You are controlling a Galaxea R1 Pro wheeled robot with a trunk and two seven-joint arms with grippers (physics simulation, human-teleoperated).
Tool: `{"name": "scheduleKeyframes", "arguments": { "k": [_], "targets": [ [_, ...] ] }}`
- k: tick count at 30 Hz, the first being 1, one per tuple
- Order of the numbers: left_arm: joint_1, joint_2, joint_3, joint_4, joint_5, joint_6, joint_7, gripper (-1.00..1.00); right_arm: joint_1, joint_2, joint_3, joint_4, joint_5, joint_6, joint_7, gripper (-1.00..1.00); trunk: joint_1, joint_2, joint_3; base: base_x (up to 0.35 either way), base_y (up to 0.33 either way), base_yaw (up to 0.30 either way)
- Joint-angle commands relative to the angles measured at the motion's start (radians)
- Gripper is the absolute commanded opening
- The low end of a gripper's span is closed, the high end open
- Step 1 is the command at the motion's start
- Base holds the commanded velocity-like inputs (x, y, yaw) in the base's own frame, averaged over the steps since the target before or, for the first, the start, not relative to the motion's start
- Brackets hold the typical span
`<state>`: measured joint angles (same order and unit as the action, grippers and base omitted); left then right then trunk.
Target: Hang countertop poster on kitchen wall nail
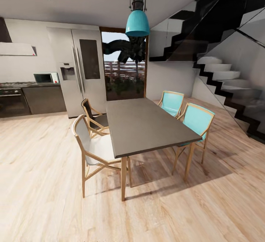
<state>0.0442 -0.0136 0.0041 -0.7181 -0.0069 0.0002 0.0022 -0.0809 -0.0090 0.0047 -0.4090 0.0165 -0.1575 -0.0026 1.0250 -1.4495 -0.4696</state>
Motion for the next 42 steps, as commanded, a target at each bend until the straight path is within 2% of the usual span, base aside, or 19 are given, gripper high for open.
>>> {"name": "scheduleKeyframes", "arguments": {
  "k": [1, 42],
  "targets": [
    [0.000, 0.000, 0.001, -0.001, -0.001, 0.000, 0.000, 1.00, 0.000, 0.000, 0.001, 0.002, 0.002, -0.009, 0.000, 1.00, 0.000, 0.000, -0.001, -0.003, -0.013, 0.285],
    [0.000, 0.000, 0.005, -0.001, -0.001, 0.000, 0.001, 1.00, 0.000, 0.000, 0.001, 0.004, 0.002, -0.020, 0.000, 1.00, 0.000, 0.000, -0.001, 0.000, -0.001, 0.293]
  ]
}}
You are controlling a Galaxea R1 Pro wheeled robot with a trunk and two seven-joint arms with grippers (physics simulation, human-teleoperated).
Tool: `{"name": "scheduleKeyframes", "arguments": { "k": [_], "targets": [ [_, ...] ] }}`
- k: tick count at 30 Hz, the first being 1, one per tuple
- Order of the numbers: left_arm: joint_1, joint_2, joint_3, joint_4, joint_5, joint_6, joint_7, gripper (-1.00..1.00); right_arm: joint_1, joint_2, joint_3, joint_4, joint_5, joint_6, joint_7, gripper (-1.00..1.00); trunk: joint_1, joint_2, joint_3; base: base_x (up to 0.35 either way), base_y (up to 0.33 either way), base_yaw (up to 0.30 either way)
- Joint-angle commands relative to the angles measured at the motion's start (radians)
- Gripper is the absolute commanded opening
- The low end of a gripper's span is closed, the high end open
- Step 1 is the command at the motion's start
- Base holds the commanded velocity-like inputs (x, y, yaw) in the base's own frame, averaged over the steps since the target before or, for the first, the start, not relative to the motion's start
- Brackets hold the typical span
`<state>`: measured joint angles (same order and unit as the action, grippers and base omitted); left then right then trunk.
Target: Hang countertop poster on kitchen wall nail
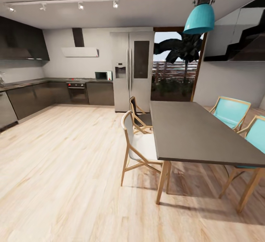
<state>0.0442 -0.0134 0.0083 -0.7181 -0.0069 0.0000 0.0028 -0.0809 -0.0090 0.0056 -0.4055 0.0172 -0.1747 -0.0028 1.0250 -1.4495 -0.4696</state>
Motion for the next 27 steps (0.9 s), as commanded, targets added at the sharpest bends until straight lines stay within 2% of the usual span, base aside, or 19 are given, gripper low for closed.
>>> {"name": "scheduleKeyframes", "arguments": {
  "k": [1, 27],
  "targets": [
    [0.000, 0.000, 0.001, -0.001, -0.001, 0.000, 0.000, 1.00, 0.000, 0.000, 0.001, 0.001, 0.002, -0.003, 0.000, 1.00, 0.000, 0.000, -0.001, 0.000, 0.000, 0.294],
    [0.000, 0.000, 0.001, 0.003, 0.000, 0.000, 0.001, 1.00, 0.000, -0.001, 0.001, 0.001, 0.003, -0.001, 0.000, 1.00, 0.000, 0.000, -0.002, 0.010, 0.000, 0.287]
  ]
}}
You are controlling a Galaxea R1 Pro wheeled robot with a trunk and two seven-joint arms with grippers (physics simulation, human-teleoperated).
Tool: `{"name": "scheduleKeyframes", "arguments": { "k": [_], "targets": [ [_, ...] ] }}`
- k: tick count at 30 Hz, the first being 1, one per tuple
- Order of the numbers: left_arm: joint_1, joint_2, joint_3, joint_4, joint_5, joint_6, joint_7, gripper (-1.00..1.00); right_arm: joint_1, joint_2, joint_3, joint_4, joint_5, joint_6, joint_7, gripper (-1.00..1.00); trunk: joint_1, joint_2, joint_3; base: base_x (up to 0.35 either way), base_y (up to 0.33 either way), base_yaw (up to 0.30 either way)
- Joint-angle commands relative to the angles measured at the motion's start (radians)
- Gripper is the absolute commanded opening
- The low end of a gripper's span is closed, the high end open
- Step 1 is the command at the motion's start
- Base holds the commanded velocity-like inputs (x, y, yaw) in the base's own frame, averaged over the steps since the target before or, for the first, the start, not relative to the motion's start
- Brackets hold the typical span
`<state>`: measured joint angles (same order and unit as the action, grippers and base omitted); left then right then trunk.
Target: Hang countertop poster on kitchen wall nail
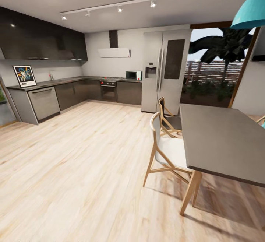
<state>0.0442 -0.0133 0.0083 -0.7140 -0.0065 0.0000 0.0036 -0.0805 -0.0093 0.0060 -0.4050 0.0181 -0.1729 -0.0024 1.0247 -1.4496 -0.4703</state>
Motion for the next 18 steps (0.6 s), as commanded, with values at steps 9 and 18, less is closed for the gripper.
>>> {"name": "scheduleKeyframes", "arguments": {
  "k": [9, 18],
  "targets": [
    [0.000, 0.000, 0.001, 0.002, 0.001, 0.000, 0.001, 1.00, 0.000, -0.003, 0.002, 0.051, 0.021, -0.005, 0.002, 1.00, 0.000, 0.000, -0.001, 0.277, 0.116, 0.032],
    [0.000, 0.000, 0.002, 0.002, 0.002, 0.000, 0.001, 1.00, -0.001, -0.001, 0.000, 0.054, 0.028, -0.006, -0.001, 1.00, 0.000, 0.000, -0.003, 0.257, 0.211, 0.129]
  ]
}}
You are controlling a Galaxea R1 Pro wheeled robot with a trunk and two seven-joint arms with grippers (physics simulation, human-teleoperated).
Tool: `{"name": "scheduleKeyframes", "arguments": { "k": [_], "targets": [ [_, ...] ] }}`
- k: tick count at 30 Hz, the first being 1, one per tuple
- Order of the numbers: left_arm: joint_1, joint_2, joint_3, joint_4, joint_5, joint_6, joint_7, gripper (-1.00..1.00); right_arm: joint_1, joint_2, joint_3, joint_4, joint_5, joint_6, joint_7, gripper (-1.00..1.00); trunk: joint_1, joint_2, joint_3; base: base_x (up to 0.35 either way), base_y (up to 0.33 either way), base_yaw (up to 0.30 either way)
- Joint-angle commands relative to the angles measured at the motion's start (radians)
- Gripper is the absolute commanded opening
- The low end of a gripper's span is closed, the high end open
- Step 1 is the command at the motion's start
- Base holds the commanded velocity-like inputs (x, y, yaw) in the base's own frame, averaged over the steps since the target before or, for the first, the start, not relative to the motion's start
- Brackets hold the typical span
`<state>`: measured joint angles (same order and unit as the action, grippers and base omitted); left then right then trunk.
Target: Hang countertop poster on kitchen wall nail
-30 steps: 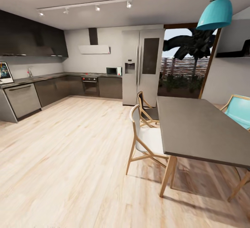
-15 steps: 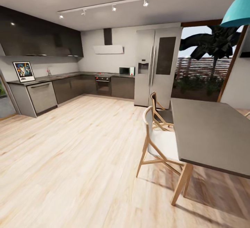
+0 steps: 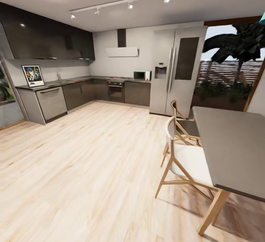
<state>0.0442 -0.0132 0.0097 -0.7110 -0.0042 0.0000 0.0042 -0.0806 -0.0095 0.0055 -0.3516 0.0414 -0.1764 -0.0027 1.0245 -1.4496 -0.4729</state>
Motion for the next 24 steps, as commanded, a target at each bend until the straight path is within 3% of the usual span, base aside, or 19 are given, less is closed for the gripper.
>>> {"name": "scheduleKeyframes", "arguments": {
  "k": [1, 24],
  "targets": [
    [0.000, 0.000, 0.001, -0.001, 0.000, 0.000, 0.000, 1.00, -0.001, 0.000, 0.000, 0.000, 0.004, -0.003, -0.001, 1.00, 0.000, 0.000, -0.001, 0.246, 0.245, 0.240],
    [0.000, -0.001, 0.000, -0.001, 0.000, 0.000, 0.000, 1.00, -0.001, 0.000, -0.001, -0.001, 0.004, -0.005, -0.002, 1.00, 0.000, 0.000, -0.012, 0.247, 0.267, 0.269]
  ]
}}
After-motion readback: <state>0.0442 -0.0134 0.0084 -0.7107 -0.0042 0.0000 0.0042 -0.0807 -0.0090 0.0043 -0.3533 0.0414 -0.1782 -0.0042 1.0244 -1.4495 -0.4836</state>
